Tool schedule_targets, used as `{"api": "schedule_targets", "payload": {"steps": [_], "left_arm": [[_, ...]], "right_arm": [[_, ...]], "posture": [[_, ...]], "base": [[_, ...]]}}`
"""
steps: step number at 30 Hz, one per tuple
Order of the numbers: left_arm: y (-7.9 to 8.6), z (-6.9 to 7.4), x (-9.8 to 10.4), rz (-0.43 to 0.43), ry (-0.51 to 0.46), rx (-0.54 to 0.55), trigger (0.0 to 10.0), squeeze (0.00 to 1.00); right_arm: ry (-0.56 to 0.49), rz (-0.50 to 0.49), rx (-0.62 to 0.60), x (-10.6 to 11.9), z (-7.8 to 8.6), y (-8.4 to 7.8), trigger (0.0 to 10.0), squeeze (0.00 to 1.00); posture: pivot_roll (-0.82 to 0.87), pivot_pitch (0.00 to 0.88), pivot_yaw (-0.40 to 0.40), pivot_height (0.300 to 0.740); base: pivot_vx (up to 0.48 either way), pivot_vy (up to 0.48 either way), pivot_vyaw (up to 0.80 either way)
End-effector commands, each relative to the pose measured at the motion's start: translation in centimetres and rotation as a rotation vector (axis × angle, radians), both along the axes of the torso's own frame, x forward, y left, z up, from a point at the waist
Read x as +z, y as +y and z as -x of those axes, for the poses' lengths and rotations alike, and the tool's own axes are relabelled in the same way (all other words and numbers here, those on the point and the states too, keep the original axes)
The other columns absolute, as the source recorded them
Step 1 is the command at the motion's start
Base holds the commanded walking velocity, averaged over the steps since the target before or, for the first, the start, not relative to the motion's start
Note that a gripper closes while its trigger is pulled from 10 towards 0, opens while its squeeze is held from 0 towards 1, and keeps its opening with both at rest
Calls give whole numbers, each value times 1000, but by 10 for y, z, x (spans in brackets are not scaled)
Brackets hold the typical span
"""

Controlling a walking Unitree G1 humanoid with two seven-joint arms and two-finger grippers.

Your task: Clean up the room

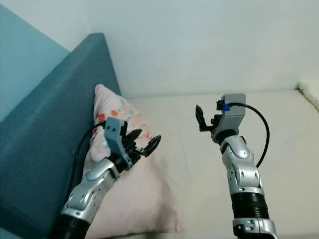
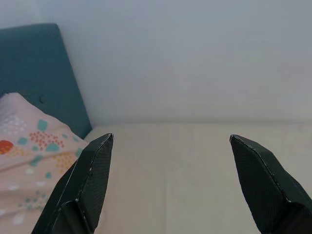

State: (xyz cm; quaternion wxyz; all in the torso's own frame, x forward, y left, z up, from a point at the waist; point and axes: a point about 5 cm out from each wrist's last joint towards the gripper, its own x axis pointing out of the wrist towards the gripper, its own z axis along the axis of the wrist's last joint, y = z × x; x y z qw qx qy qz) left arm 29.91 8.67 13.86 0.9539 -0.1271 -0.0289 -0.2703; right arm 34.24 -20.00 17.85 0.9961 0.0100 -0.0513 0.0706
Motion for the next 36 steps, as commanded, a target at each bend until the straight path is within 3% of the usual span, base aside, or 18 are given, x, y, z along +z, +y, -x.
{"api": "schedule_targets", "payload": {"steps": [1, 13, 19, 22, 26, 36], "left_arm": [[8, 5, -3, 23, 15, 33, 10000, 0], [16, 14, -3, -20, -9, 86, 10000, 0], [17, 17, -5, -14, 48, 91, 10000, 0], [16, 15, -9, -40, 86, 99, 10000, 0], [16, 15, -10, -99, 65, 92, 10000, 0], [16, 17, -10, -112, 74, 86, 10000, 0]], "right_arm": [[-1, 5, 40, -1, -4, 8, 10000, 0], [25, 7, 84, -9, -6, 15, 10000, 0], [44, 18, 89, -14, -9, 19, 10000, 0], [57, 3, 56, -16, -11, 16, 10000, 0], [63, 4, 42, -17, -12, 14, 10000, 0], [69, -4, 31, -22, -12, 14, 10000, 0]], "posture": [[-127, 1, -22, 740], [-111, 0, -37, 740], [-110, 0, -36, 740], [-108, 0, -36, 740], [-109, 0, -34, 740], [-106, 0, -22, 740]], "base": [[0, 0, 794], [0, 0, 794], [0, 0, 753], [0, 0, 0], [-285, 0, 0], [-303, 0, 0]]}}
